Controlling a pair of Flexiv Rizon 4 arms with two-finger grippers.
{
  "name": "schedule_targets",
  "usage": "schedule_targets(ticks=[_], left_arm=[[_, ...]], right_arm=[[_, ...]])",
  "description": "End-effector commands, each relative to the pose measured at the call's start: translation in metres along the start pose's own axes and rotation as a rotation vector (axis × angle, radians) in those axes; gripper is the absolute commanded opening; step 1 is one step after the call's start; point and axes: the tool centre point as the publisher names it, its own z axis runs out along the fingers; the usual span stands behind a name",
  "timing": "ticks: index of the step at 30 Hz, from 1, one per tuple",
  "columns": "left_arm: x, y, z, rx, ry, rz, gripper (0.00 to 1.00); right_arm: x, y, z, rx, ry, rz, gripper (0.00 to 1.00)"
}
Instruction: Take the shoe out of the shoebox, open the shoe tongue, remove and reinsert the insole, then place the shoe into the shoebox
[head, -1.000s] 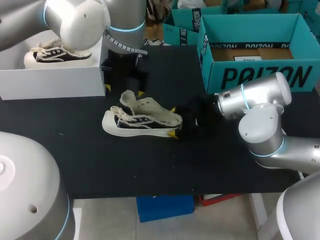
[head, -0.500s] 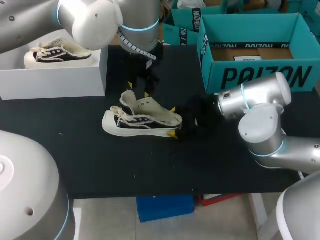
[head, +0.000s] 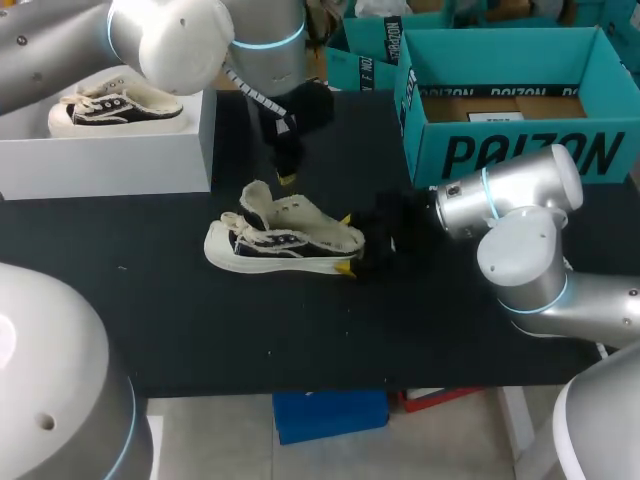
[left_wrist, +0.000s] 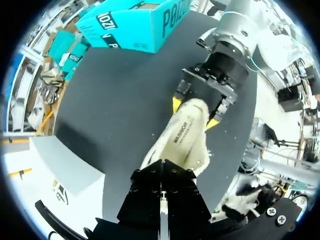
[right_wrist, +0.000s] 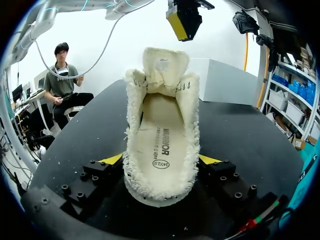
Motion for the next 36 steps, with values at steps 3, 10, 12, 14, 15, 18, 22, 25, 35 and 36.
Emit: schedule_targets(ticks=[3,10,12,14,15,18,22,25,35,36], left_arm=[[-0.004,0.004,0.002,0.034,0.082,0.266,0.0],[-0.004,0.004,0.004,0.055,0.173,0.322,0.0],[-0.002,0.003,0.005,0.062,0.224,0.379,0.0],[-0.002,0.002,0.005,0.073,0.257,0.411,0.0],[-0.002,0.001,0.005,0.077,0.266,0.431,0.0],[-0.002,-0.001,0.004,0.103,0.312,0.48,0.0],[0.005,-0.004,0.007,0.076,0.317,0.534,0.0],[0.007,-0.005,0.012,0.075,0.332,0.565,0.0],[0.011,-0.005,0.023,0.057,0.351,0.549,0.0],[0.012,-0.005,0.024,0.055,0.351,0.549,0.0]], right_arm=[[-0.001,-0.002,0.003,0.002,-0.001,0.001,0.0],[-0.001,-0.002,0.003,0.002,-0.001,0.001,0.0],[-0.001,-0.002,0.003,0.002,-0.001,0.001,0.0],[-0.001,-0.002,0.003,0.002,-0.001,0.001,0.0],[-0.001,-0.002,0.003,0.002,-0.001,0.001,0.0],[-0.001,-0.002,0.003,0.002,-0.001,0.001,0.0],[-0.001,-0.002,0.003,0.002,-0.001,0.001,0.0],[-0.001,-0.002,0.003,0.002,-0.001,0.001,0.0],[-0.001,-0.002,0.003,0.002,-0.001,0.001,0.0],[-0.001,-0.002,0.003,0.002,-0.001,0.001,0.0]])
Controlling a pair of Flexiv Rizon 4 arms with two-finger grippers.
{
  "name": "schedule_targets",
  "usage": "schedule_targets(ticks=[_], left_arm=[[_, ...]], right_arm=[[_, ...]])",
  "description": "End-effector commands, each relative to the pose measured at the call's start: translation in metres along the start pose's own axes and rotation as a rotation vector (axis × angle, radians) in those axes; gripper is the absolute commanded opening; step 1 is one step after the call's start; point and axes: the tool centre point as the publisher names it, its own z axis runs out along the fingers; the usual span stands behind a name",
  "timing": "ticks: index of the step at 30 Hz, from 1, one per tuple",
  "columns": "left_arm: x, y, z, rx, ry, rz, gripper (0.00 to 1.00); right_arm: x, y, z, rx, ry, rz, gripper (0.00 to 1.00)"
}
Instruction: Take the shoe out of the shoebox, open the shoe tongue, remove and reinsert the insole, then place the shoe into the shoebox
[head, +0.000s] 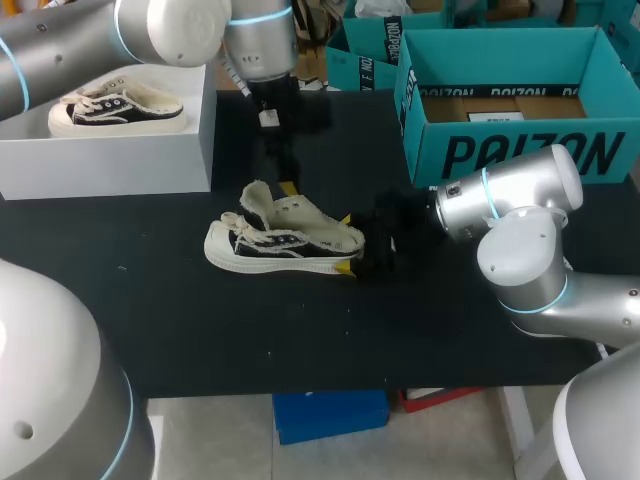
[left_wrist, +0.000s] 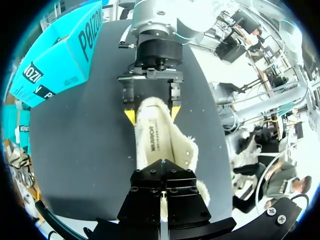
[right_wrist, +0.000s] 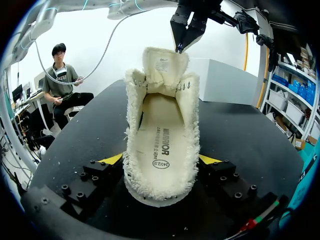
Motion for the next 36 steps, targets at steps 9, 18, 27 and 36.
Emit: schedule_targets(ticks=[9,18,27,36], left_arm=[[0.004,-0.001,0.021,-0.001,0.017,-0.006,0.0],[0.008,0.003,0.039,-0.004,0.033,-0.014,0.0],[0.011,0.004,0.051,-0.002,0.058,-0.013,0.0],[0.014,0.006,0.054,-0.017,0.07,-0.006,0.0]], right_arm=[[-0.001,-0.002,0.003,0.002,-0.001,0.001,0.0],[-0.001,-0.002,0.003,0.002,-0.001,0.001,0.0],[-0.001,-0.002,0.003,0.002,-0.001,0.001,0.0],[-0.001,-0.002,0.003,0.002,-0.001,0.001,0.0]])
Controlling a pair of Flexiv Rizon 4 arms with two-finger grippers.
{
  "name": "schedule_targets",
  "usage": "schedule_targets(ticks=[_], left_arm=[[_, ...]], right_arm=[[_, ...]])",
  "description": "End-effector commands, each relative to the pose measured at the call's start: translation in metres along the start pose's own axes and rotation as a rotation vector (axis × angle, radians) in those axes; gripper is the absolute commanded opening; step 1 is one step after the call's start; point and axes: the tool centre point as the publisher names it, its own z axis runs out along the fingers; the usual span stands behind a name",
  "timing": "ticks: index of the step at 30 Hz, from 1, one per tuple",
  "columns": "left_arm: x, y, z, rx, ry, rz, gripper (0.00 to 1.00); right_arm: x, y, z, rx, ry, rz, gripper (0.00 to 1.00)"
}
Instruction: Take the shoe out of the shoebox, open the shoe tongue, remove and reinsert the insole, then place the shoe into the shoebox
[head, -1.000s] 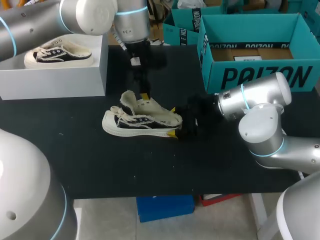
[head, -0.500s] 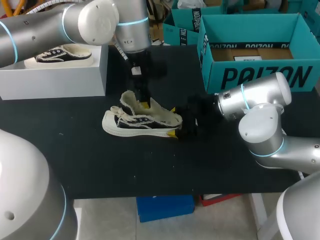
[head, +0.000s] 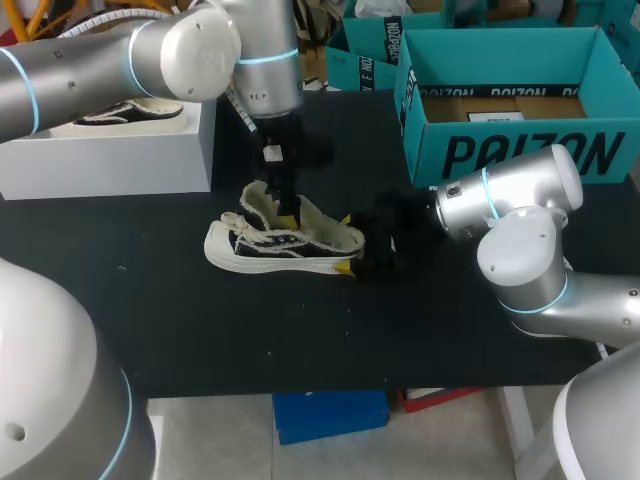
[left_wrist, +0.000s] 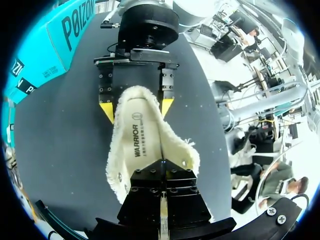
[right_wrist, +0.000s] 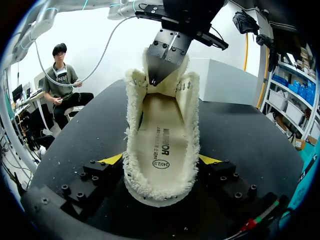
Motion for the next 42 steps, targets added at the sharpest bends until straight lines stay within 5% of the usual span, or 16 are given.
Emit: schedule_targets(ticks=[1,23,42], left_arm=[[-0.001,0.0,0.001,-0.003,0.001,0.002,0.0],[-0.001,0.0,0.001,-0.003,0.001,0.002,0.0],[-0.005,0.008,0.023,-0.008,0.033,-0.037,0.0]], right_arm=[[-0.001,-0.002,0.003,0.002,-0.001,0.001,0.0],[-0.001,-0.002,0.003,0.002,-0.001,0.001,0.0],[-0.001,-0.002,0.003,0.002,-0.001,0.001,0.0]])
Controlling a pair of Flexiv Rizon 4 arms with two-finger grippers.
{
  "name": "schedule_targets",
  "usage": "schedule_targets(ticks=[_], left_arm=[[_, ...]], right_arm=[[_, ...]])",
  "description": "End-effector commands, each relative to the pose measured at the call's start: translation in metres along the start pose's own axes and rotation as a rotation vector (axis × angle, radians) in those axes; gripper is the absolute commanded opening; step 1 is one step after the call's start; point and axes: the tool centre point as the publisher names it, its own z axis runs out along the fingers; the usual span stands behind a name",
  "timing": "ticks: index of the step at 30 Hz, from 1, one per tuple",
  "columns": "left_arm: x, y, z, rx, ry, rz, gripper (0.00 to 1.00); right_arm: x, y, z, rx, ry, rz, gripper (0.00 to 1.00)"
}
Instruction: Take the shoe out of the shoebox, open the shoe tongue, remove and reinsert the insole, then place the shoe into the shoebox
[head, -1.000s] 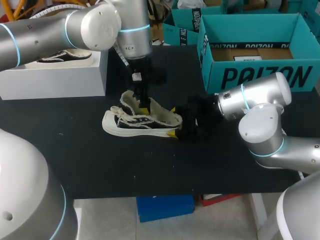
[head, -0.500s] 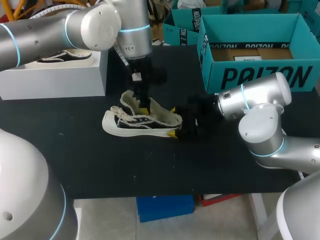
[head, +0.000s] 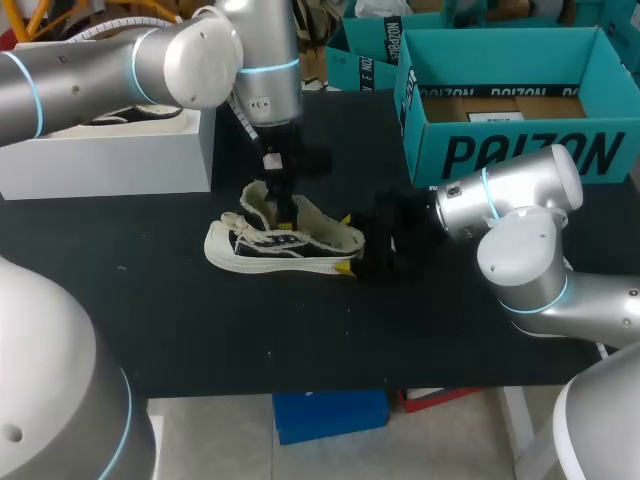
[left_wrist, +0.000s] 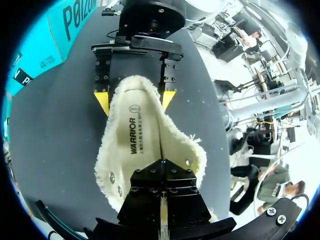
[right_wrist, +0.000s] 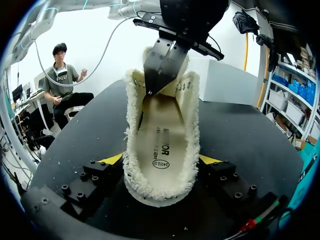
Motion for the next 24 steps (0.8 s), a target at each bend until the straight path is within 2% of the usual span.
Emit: schedule_targets(ticks=[1,16,24], left_arm=[[-0.004,0.001,0.009,0.006,0.013,0.0,0.0],[0.005,0.0,0.036,0.02,0.068,0.011,0.0],[0.007,-0.002,0.046,-0.009,0.039,-0.009,0.0]], right_arm=[[-0.001,-0.002,0.003,0.002,-0.001,0.001,0.0],[-0.001,-0.002,0.003,0.002,-0.001,0.001,0.0],[-0.001,-0.002,0.003,0.002,-0.001,0.001,0.0]])
